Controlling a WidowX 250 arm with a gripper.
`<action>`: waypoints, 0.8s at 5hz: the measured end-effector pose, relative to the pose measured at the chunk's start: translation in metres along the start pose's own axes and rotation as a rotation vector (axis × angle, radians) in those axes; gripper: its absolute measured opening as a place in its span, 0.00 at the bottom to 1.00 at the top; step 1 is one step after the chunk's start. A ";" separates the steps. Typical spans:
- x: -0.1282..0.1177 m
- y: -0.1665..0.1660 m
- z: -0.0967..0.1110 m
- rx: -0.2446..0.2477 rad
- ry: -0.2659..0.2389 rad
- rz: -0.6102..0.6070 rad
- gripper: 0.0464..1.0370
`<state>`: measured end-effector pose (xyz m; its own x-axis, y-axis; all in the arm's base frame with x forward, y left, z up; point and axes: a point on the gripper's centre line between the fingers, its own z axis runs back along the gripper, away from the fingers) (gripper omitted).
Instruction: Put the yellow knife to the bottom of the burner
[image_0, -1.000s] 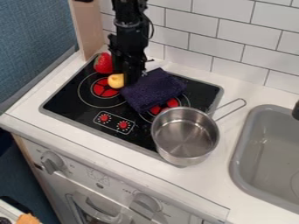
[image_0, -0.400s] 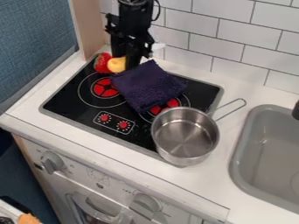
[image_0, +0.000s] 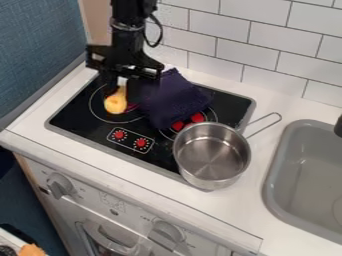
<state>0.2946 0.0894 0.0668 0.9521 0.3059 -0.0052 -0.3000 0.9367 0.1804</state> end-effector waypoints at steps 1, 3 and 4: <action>-0.019 0.017 -0.009 -0.014 -0.002 0.260 0.37; -0.040 0.025 -0.016 -0.067 0.036 0.755 0.37; -0.046 0.023 -0.020 -0.032 0.052 1.013 0.37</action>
<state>0.2427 0.0998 0.0515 0.2456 0.9649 0.0928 -0.9667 0.2367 0.0974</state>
